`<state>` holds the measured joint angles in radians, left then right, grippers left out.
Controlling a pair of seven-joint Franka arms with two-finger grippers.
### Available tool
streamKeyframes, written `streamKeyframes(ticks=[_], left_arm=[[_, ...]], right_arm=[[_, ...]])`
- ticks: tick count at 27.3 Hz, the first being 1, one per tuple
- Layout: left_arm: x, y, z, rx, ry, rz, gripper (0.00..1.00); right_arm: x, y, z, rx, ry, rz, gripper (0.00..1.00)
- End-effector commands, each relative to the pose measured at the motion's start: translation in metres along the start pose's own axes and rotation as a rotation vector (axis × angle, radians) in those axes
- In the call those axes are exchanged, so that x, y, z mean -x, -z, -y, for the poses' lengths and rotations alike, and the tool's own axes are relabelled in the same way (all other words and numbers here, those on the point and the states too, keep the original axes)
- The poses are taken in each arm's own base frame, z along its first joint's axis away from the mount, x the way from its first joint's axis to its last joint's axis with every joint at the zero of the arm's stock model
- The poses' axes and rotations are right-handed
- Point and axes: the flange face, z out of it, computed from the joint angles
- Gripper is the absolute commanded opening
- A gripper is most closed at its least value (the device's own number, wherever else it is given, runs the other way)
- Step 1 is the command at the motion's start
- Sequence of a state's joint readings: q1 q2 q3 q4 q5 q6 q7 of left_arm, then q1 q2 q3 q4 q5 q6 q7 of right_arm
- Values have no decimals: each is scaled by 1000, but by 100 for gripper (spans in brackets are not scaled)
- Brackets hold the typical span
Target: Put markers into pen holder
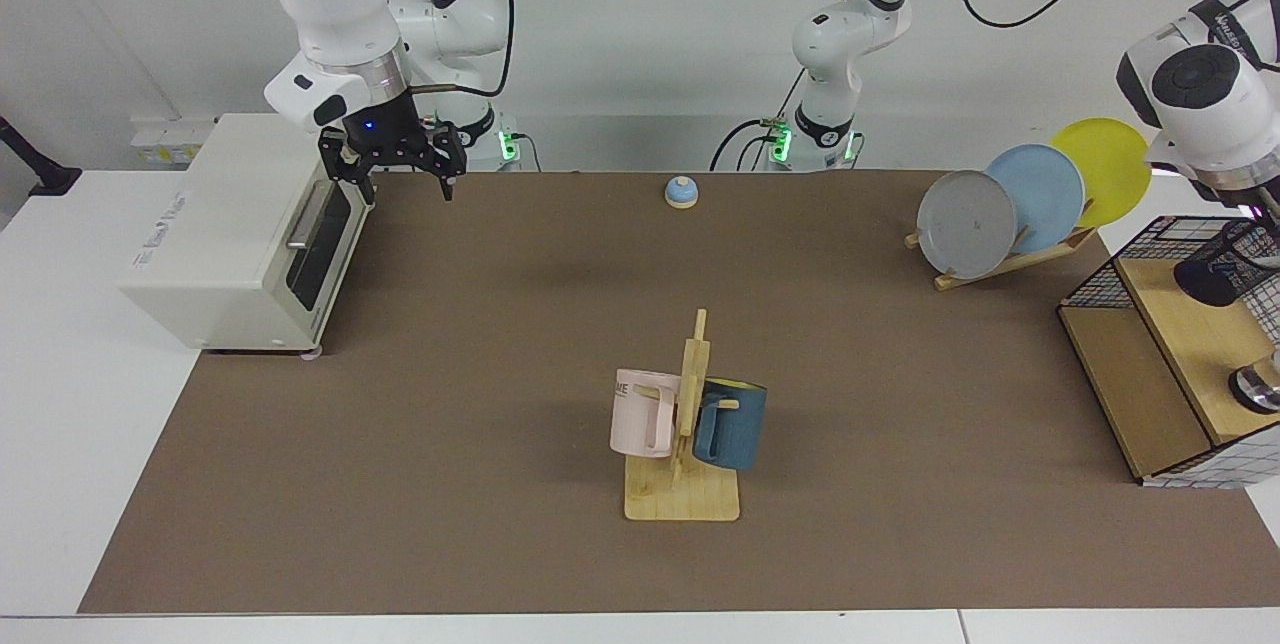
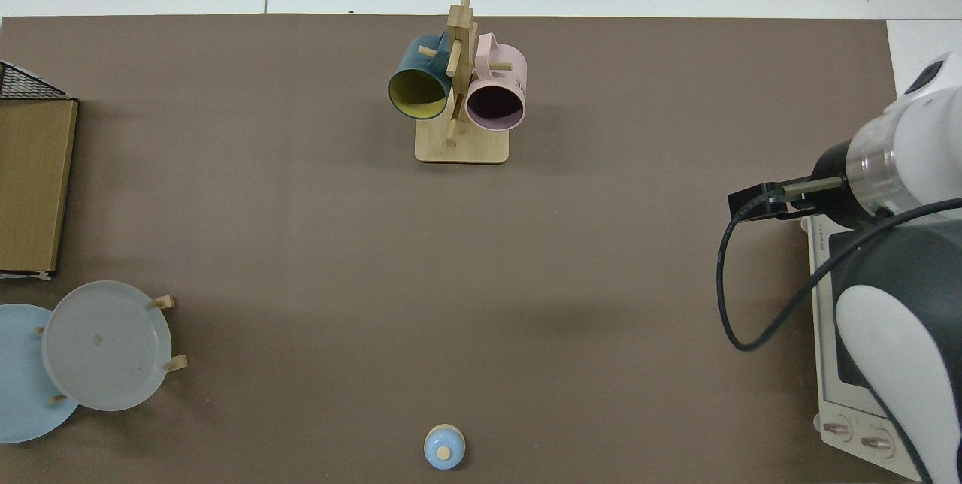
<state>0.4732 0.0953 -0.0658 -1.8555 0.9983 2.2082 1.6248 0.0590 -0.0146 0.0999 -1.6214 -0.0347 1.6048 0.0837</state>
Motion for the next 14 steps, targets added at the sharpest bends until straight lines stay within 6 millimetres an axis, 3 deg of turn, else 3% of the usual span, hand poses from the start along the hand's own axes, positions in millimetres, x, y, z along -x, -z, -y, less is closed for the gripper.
streamKeyframes(ticks=[1, 7, 9, 14], left_arm=[[-3, 15, 5, -14, -8, -9, 70], [6, 54, 13, -23, 63, -60, 70], [5, 76, 16, -58, 85, -83, 70], [7, 108, 10, -58, 147, -164, 71]], right_arm=[[3, 4, -3, -4, 19, 0, 100], [3, 4, -3, -5, 19, -1, 100], [3, 4, -3, -5, 19, -1, 100], [3, 4, -3, -4, 19, 0, 100]])
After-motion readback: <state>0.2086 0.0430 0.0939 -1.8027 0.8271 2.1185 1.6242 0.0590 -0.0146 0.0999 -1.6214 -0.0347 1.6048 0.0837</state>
